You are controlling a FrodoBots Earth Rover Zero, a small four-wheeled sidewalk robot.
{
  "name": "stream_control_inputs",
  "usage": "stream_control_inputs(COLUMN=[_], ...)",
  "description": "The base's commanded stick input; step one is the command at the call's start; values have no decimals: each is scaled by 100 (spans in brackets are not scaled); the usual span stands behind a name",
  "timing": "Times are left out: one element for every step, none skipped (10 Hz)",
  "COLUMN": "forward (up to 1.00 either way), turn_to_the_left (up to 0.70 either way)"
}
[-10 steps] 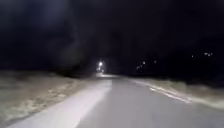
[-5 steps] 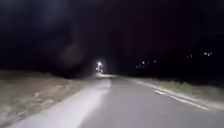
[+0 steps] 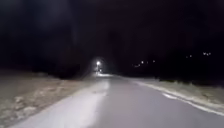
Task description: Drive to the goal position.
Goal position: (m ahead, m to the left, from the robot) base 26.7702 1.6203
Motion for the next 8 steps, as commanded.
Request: stream_control_inputs(forward=[100, 100, 100, 100, 100, 100, 100, 100], turn_to_the_left=[4, 5, 5, 7, 5, 3, 3, 2])
